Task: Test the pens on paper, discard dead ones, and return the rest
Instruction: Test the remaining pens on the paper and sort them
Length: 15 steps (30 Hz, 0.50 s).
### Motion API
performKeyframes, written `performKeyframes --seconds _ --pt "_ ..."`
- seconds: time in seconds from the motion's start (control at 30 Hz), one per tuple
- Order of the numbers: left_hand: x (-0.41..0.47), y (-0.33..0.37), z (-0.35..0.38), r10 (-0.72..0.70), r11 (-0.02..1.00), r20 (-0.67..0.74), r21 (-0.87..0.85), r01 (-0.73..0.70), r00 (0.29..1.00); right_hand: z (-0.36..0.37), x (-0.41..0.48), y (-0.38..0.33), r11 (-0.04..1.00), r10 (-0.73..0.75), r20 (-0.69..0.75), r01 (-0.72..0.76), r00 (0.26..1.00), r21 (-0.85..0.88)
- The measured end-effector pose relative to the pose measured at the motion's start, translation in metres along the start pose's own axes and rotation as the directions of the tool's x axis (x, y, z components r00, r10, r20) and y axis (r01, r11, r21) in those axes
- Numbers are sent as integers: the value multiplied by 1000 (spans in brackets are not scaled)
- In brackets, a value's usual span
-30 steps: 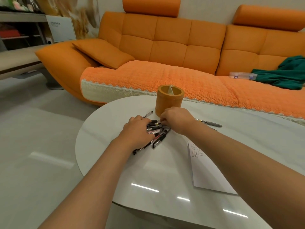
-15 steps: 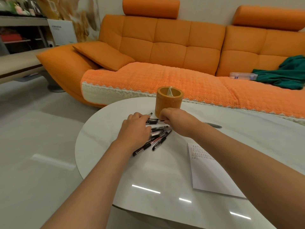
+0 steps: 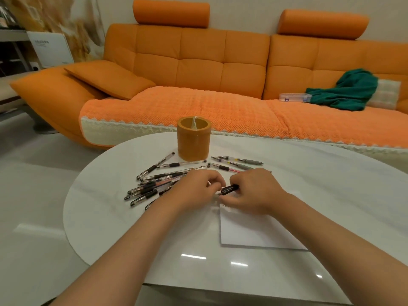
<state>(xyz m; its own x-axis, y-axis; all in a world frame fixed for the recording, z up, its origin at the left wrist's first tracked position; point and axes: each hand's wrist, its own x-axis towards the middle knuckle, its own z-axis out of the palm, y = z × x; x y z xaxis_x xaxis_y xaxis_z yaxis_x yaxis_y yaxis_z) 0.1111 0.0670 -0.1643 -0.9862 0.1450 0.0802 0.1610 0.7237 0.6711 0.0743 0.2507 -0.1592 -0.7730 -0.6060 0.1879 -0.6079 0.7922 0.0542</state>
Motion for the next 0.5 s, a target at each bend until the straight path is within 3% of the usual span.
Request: performKeyframes --seconds 0.23,0.5 --pt "11 6 23 132 939 25 316 -133 991 9 -25 22 993 112 -42 -111 993 25" --pt "21 0 28 131 924 53 354 -142 990 14 -16 30 989 108 -87 -99 990 108"
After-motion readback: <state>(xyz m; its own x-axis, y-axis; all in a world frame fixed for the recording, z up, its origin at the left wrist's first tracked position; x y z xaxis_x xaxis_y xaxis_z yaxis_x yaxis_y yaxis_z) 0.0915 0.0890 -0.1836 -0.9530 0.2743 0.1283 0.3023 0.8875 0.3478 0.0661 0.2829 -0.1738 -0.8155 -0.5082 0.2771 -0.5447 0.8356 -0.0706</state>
